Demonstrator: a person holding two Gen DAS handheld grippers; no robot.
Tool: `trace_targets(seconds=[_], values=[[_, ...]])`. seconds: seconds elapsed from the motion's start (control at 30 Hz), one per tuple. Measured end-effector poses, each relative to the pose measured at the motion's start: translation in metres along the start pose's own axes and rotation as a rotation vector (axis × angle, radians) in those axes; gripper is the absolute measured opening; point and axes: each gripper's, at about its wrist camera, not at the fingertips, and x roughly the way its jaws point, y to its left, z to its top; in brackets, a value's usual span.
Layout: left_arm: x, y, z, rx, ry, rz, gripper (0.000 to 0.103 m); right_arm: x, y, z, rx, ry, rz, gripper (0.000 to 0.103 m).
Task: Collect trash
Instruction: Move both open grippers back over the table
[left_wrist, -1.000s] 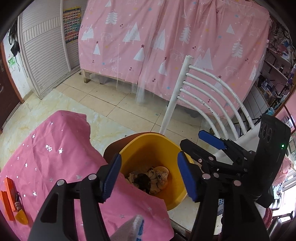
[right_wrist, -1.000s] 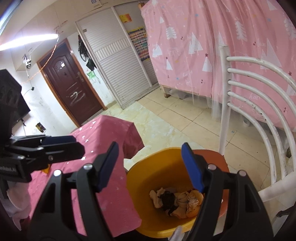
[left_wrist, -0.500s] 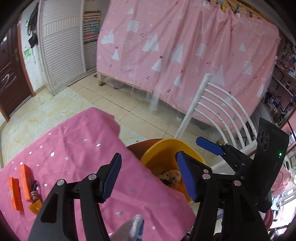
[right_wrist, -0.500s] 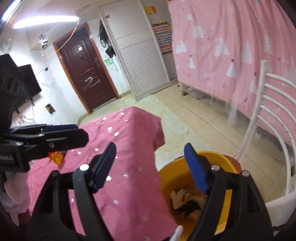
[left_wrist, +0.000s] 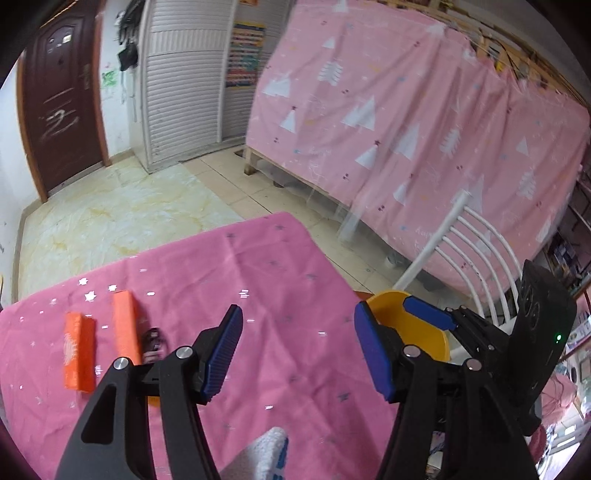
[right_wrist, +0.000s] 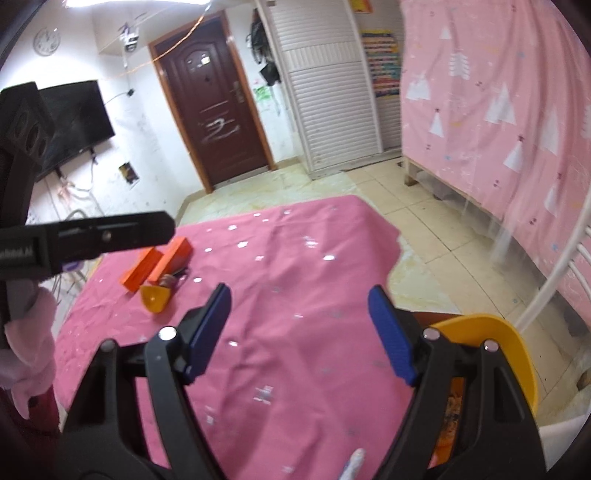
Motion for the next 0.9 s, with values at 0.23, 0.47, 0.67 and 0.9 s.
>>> trace_targets(seconds=[0.23,0.47,0.67,0.9], values=[[-0.017,0.050,-0.004,-0.064,-0.026,0.042,0.055,0.024,0.048,0.002,-0.080,0.052,0.043,0.075],[-0.027,0.111,-0.010,-0.126,-0.038,0.173,0.055,0.052,0.102,-0.002,-0.148,0.118,0.093,0.079],[-0.016,0.168,-0.019,-0.213,0.001,0.229,0.055,0.076,0.136,-0.006,-0.197,0.175,0.117,0.079],[0.005,0.208,-0.030,-0.256,0.056,0.222,0.055,0.099,0.163,-0.008,-0.240,0.230,0.120,0.083]])
